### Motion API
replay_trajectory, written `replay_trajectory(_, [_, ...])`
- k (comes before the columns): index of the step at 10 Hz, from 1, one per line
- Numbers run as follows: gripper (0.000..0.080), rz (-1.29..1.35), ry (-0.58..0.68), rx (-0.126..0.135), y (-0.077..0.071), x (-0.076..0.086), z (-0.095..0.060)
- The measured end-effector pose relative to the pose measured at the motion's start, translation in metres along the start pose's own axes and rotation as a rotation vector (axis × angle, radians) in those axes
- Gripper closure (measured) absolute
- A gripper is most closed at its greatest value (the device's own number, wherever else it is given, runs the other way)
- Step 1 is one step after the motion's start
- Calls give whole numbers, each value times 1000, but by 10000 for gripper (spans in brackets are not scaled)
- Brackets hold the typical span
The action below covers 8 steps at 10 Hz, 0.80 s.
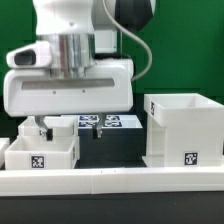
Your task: Assemble drawer
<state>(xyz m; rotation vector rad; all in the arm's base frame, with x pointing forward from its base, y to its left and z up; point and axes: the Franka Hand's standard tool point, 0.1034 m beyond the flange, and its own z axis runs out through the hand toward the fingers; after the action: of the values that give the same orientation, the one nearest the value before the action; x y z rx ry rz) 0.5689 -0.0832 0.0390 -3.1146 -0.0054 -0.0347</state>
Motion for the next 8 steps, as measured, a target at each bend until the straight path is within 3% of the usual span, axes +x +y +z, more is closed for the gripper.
replay_trajectory(4, [150, -8, 4, -19, 4, -12, 28])
replay_trajectory(8, [150, -11, -1, -19, 2, -15, 33])
